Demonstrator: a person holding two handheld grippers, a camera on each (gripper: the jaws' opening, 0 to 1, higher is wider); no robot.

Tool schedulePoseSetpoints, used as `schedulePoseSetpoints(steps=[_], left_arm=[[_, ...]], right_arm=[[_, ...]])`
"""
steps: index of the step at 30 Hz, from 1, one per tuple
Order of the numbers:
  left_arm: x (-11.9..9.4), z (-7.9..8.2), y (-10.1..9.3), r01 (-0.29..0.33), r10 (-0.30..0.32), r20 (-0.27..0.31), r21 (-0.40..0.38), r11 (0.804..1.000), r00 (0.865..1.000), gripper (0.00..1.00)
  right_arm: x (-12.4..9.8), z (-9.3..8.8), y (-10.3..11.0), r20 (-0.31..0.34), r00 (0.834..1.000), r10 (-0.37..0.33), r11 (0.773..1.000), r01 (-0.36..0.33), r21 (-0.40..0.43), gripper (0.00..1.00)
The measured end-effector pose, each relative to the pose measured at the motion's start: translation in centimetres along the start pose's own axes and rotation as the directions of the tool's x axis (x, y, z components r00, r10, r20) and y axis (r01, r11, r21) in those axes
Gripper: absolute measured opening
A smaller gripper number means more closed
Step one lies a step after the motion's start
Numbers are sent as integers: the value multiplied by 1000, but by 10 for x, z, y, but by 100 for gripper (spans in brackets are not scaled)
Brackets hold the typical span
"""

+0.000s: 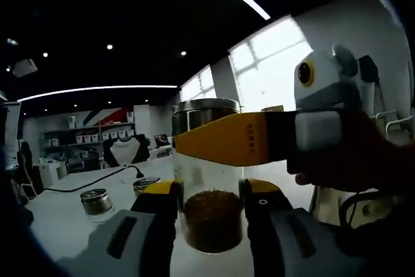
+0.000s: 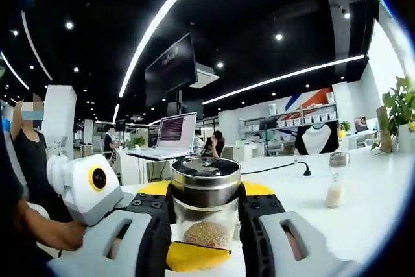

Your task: Rotate the seasoning bottle until the label or dispensing opening points toward the visible target arrow and the bottle remains upright within the marked orientation range

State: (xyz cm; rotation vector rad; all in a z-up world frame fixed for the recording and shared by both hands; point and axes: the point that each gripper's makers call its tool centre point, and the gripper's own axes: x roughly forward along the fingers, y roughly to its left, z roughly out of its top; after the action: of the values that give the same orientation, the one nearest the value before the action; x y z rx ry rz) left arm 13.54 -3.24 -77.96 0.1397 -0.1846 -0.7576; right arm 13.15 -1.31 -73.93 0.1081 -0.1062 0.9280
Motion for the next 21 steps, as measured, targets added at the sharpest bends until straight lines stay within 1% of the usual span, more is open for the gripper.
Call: schedulePoseSetpoints(steps=[1,2,5,6,9,10,12,13,14,15,16,17,18,19,20,21], left_arm=[[-1,0,-2,27,-27,-3,-15,1000,1000,43],[-3,3,-3,61,-61,7,-32,998,998,43],[-7,7,-6,139,-139,19,-33,990,990,42],[-8,8,-6,154,-153,23,-35,987,988,42],[-10,15,-11,213,-211,47,-48,976,976,43],[-11,18,-15,248,-244,65,-72,966,968,44],[-11,19,-13,248,-242,79,-85,965,967,49],[-12,20,-17,269,-262,87,-89,959,961,51],[-12,19,-20,285,-278,83,-98,953,957,50],[-12,17,-25,305,-299,69,-111,946,952,47],[-10,15,-25,281,-277,54,-99,955,959,44],[-7,14,-21,240,-239,37,-47,970,970,44],[-6,12,-22,229,-228,25,-58,972,973,44],[-4,10,-20,202,-201,12,-68,977,979,44],[-3,10,-18,181,-181,13,-63,981,983,44],[-2,11,-13,136,-135,16,-55,989,991,44]], right_arm=[[0,0,2,-6,999,33,999,-33,3,38],[0,0,6,-16,997,78,997,-78,-19,38],[-2,3,14,-45,990,132,984,-136,-114,38],[-3,5,20,-49,985,166,975,-171,-139,38],[-6,10,31,-28,970,240,961,-242,-134,38],[-9,14,36,-8,961,275,953,-274,-133,38],[-16,18,44,18,942,336,936,-331,-120,38],[-17,17,46,18,936,351,931,-347,-113,38],[-18,16,46,15,934,357,929,-354,-110,38],[-18,15,44,15,936,351,932,-348,-104,38],[-17,13,41,15,938,345,935,-342,-97,38],[-16,12,40,16,940,340,937,-337,-89,38],[-16,11,40,22,943,333,939,-330,-97,38],[-16,11,40,23,945,325,941,-321,-106,38],[-15,11,38,28,951,307,946,-302,-115,38],[-12,13,34,41,963,266,958,-260,-122,38]])
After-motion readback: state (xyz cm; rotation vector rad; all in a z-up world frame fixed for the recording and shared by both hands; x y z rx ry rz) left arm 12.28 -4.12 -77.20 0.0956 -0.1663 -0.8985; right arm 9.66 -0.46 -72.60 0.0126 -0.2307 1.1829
